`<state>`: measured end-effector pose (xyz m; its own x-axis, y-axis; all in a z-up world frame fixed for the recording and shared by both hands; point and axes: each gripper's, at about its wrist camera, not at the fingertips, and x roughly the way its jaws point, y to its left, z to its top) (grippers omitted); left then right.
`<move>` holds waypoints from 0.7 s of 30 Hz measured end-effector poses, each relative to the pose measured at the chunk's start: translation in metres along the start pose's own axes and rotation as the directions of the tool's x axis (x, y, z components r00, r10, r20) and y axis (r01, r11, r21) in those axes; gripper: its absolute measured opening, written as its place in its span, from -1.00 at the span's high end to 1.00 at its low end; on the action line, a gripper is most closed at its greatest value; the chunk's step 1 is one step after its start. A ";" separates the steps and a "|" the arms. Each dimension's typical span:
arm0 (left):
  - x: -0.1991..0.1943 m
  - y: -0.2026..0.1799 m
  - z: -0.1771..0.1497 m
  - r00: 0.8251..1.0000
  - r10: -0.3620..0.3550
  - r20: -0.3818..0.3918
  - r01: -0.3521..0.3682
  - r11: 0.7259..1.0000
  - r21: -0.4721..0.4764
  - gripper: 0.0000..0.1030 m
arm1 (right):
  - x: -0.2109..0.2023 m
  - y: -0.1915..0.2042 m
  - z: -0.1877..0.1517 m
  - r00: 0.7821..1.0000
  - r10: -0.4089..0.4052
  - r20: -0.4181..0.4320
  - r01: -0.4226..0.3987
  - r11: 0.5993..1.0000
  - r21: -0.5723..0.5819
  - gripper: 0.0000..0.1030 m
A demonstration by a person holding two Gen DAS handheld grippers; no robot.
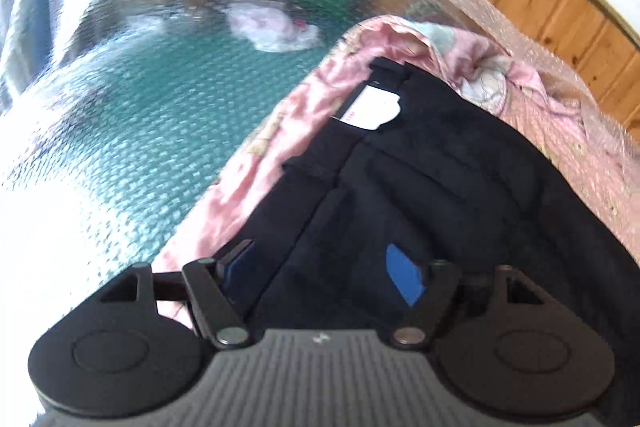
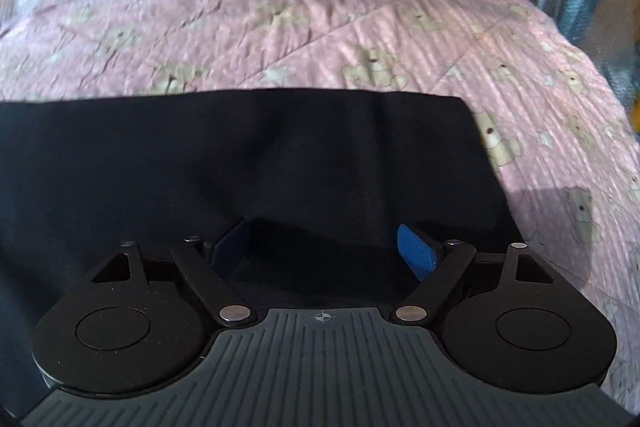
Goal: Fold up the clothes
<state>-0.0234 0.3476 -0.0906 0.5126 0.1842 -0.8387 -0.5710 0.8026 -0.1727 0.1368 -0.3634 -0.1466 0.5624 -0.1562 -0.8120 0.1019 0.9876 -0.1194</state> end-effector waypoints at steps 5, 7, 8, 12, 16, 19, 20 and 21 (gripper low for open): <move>-0.018 0.074 -0.038 0.999 -0.050 0.001 0.048 0.951 -0.306 -0.57 | -0.042 0.043 -0.004 0.997 0.038 0.072 -0.037 0.999 -0.008 -0.70; -0.005 0.083 -0.048 0.994 -0.108 -0.002 0.100 0.922 -0.373 -0.57 | -0.048 0.074 -0.011 0.994 0.092 0.066 -0.088 0.994 -0.063 -0.71; 0.002 0.086 -0.052 0.990 -0.138 0.003 0.127 0.907 -0.400 -0.57 | -0.052 0.091 -0.014 0.991 0.122 0.059 -0.116 0.989 -0.091 -0.71; 0.018 0.089 -0.057 0.977 -0.193 0.090 0.213 0.854 -0.475 -0.92 | -0.067 0.151 -0.028 0.977 0.210 0.044 -0.199 0.964 -0.177 -0.71; 0.024 0.090 -0.046 0.965 -0.220 0.141 0.262 0.800 -0.540 -0.88 | -0.084 0.187 -0.038 0.964 0.260 0.046 -0.245 0.946 -0.210 -0.73; 0.029 0.090 -0.042 0.966 -0.216 0.143 0.259 0.797 -0.546 -0.75 | -0.094 0.202 -0.045 0.958 0.282 0.043 -0.267 0.939 -0.215 -0.73; 0.029 0.091 -0.042 0.966 -0.214 0.144 0.258 0.790 -0.555 -0.60 | -0.095 0.205 -0.047 0.957 0.287 0.039 -0.272 0.938 -0.214 -0.73; 0.027 0.093 -0.044 0.963 -0.224 0.148 0.268 0.779 -0.566 -0.53 | -0.096 0.207 -0.049 0.956 0.291 0.035 -0.277 0.937 -0.213 -0.73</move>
<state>-0.0908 0.4020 -0.1522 0.7165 0.0817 -0.6928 -0.6708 0.3536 -0.6520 0.0637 -0.1435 -0.1209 0.5964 0.1373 -0.7908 -0.2353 0.9719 -0.0087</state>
